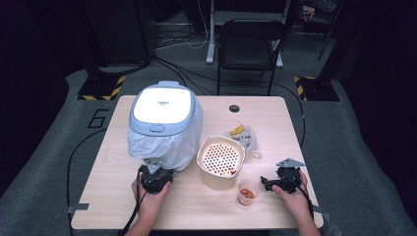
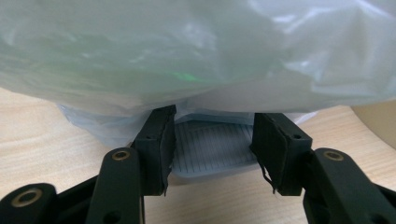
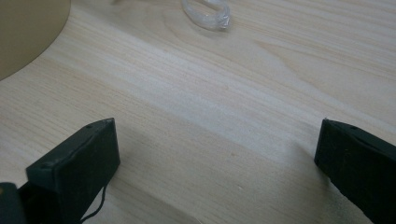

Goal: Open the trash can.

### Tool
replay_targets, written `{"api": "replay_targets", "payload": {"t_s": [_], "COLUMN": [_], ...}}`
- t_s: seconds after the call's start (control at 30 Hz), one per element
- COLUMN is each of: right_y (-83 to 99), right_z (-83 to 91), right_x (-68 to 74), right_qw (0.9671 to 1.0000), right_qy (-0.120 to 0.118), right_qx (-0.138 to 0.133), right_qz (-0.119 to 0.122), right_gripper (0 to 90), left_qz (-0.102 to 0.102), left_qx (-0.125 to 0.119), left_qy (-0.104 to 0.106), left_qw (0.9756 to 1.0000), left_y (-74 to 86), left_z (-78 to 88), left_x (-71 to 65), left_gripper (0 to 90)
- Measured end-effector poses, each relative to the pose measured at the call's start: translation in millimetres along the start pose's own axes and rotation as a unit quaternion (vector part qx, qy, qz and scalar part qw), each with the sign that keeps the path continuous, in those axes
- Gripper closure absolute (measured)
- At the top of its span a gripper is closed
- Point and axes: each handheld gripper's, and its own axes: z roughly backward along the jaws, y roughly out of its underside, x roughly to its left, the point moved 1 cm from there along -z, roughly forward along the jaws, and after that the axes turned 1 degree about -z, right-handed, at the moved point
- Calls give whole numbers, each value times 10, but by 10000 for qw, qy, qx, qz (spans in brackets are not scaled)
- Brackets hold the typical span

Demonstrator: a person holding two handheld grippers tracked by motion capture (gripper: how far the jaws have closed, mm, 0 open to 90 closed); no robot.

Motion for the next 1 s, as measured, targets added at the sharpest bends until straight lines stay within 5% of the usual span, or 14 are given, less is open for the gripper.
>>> {"api": "replay_targets", "payload": {"t_s": [0.1, 0.17, 0.27, 0.4, 0.57, 1.0], "right_y": [1, 1, 1, 4, 4, 7], "right_z": [1, 1, 1, 6, 6, 6], "right_x": [1, -1, -1, 3, 3, 7], "right_qw": [10000, 10000, 10000, 10000, 10000, 10000], "right_qy": [-8, -6, -9, -26, -27, -20], "right_qx": [4, 0, 2, 20, 21, 2], "right_qz": [3, 11, 14, 16, 18, 30], "right_gripper": [0, 0, 0, 0, 0, 0], "left_qz": [-78, 74, -100, -63, -262, -299], "left_qx": [19, -113, -74, -298, -512, -530], "left_qy": [-48, 3, -206, -233, -148, -109], "left_qw": [10000, 9999, 9997, 9993, 9982, 9981], "left_y": [6, 14, 46, 100, 147, 174], "left_z": [2, -20, -13, -20, -25, -37], "left_x": [0, -27, -62, -69, -140, -133], "left_gripper": [497, 440, 378, 380, 565, 567]}}
